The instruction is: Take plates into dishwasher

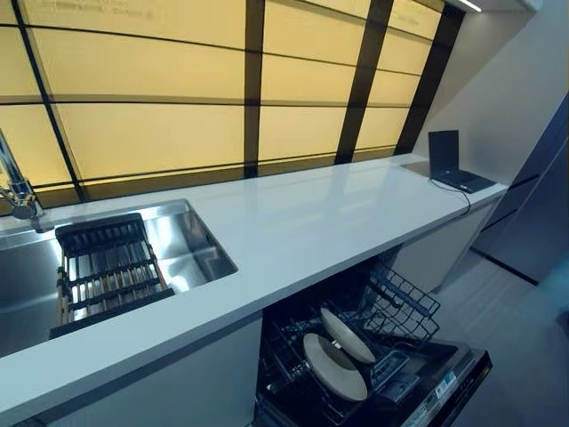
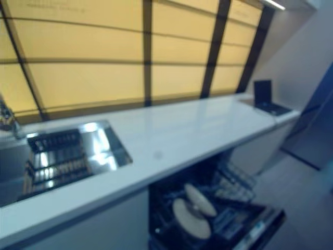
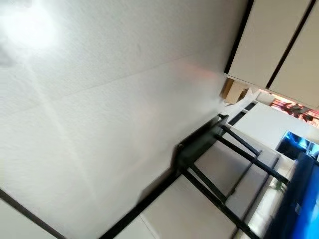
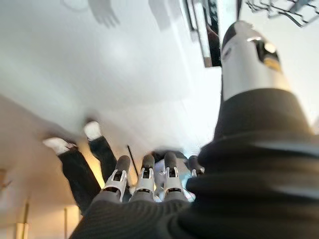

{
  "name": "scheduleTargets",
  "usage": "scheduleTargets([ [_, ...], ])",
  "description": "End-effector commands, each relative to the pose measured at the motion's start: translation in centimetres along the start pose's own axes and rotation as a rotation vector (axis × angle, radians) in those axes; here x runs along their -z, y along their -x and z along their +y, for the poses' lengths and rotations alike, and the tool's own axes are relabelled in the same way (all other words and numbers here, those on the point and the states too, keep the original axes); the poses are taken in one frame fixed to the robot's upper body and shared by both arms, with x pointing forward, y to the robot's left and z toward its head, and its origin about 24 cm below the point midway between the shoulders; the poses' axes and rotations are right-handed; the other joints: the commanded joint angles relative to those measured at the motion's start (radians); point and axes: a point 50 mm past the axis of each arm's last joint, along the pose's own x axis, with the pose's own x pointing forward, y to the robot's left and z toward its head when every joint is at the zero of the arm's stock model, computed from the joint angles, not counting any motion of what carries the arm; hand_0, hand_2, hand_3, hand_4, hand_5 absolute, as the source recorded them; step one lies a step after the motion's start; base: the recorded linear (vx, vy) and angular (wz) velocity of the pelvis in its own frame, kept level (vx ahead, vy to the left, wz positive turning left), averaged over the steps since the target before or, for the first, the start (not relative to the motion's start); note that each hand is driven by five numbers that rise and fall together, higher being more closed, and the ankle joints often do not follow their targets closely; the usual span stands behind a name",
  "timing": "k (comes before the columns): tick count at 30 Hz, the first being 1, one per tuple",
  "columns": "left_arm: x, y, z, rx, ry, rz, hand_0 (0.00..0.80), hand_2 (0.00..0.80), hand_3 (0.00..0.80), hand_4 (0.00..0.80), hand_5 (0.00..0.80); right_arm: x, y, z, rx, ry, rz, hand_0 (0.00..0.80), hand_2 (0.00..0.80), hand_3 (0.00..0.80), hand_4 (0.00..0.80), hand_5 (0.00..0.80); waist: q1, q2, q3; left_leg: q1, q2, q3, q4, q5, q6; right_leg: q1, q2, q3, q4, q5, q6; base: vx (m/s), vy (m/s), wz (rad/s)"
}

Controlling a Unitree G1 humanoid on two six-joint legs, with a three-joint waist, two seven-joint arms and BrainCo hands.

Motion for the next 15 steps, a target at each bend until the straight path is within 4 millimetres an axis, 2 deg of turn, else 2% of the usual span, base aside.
scheduleTargets([
  [1,-1.7,0.1,0.4,-0.029,0.056,-0.042,0.000,0.000,0.000,0.000,0.000,-1.2,0.1,-0.4,0.021,-0.032,-0.031,0.000,0.000,0.000,0.000,0.000,-0.008,-0.025,0.036,-0.034,-0.092,0.009,-0.018,-0.018,0.090,0.060,0.030,0.053,0.057,0.006,0.006,-0.086,-0.005,0.08],
  [5,-1.7,0.0,0.3,-0.022,0.044,-0.045,0.000,0.000,0.000,0.000,0.000,-1.0,0.0,0.0,0.019,-0.048,-0.025,0.000,0.000,0.000,0.000,0.000,-0.013,-0.015,0.034,-0.016,-0.104,0.003,-0.031,-0.021,0.095,0.055,0.028,0.049,0.073,0.007,0.007,-0.068,0.010,0.17],
  [6,-1.9,0.1,0.5,-0.027,0.034,-0.054,0.000,0.000,0.000,0.000,0.000,-0.6,-0.2,0.5,0.021,-0.056,-0.010,0.000,0.000,0.000,0.000,0.000,-0.016,-0.008,0.031,0.011,-0.118,-0.008,-0.054,-0.025,0.102,0.047,0.025,0.044,0.083,0.016,0.013,-0.112,-0.008,0.15],
  [9,-2.5,0.1,0.8,-0.034,0.033,-0.063,0.000,0.000,0.000,0.000,0.000,-0.1,-0.4,1.0,0.026,-0.118,0.004,0.000,0.000,0.000,0.000,0.000,-0.019,0.001,0.030,0.040,-0.130,-0.024,-0.077,-0.027,0.109,0.032,0.024,0.037,0.097,0.026,0.017,-0.141,-0.038,0.07],
  [13,-3.3,0.2,1.1,-0.047,0.044,-0.079,0.000,0.000,0.000,0.000,0.000,0.9,-0.7,1.8,0.029,-0.152,0.067,0.000,0.000,0.000,0.000,0.000,-0.018,0.007,0.029,0.043,-0.131,-0.039,-0.089,-0.026,0.110,0.009,0.030,0.029,0.112,0.026,0.017,-0.175,-0.077,0.04],
  [15,-3.9,0.2,1.1,-0.053,0.048,-0.091,0.000,0.000,0.000,0.000,0.000,2.0,-0.9,2.4,0.023,-0.179,0.113,0.000,0.000,0.000,0.000,0.000,-0.016,0.010,0.032,0.034,-0.124,-0.047,-0.098,-0.010,0.099,0.004,0.040,0.023,0.109,0.018,0.011,-0.282,-0.132,0.06],
])
